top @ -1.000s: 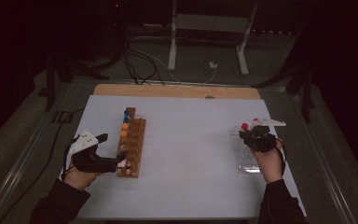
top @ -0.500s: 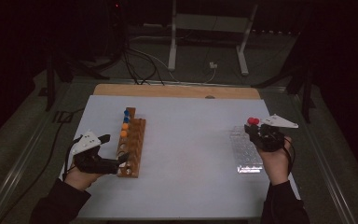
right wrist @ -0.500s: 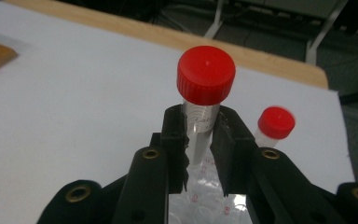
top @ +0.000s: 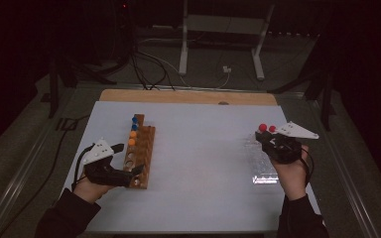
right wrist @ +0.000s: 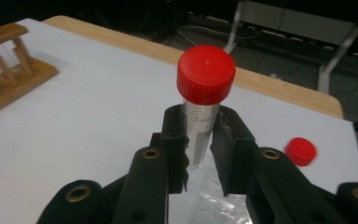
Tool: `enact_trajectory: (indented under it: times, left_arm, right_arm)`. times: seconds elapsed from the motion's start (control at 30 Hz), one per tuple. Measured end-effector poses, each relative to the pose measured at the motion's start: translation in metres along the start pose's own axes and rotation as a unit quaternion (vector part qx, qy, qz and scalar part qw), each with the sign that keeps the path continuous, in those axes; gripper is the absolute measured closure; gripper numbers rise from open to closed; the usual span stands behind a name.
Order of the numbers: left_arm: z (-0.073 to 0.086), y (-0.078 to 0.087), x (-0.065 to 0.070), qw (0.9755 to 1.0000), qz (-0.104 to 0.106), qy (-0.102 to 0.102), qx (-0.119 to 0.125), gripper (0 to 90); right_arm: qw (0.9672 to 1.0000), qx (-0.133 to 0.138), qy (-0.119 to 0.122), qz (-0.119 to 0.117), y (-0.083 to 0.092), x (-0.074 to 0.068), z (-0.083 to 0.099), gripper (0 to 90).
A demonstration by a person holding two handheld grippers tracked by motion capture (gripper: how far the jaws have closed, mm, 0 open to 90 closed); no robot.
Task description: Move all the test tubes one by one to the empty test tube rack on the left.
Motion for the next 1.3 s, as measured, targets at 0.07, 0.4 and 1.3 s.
enact_trajectory:
  times: [0.07,0.4,1.3]
  left_arm:
    - [-0.003,-0.003,0.003,1.0000,0.006,-0.002,0.000,1.8]
    - [-0.016,-0.019,0.021,0.9990,0.037,-0.023,-0.006,1.8]
    - [-0.048,-0.072,0.072,0.9897,0.134,-0.048,-0.016,4.0]
  right_arm:
    - [0.9999,-0.003,0.004,-0.010,0.000,-0.008,0.001,75.4]
    - [0.9972,-0.023,0.035,-0.062,0.002,-0.054,0.019,75.4]
    - [0.9817,-0.033,0.095,-0.162,0.018,-0.139,0.033,75.4]
Point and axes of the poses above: each handheld gripper's, and its own axes: y roughly backward along the jaws, z roughly out of its underside, x roughly to its right, the point moved 9 cm from there along -y, roughly forward along the jaws, and after that the axes turned 14 degrees about z, right-handed, at the moved point
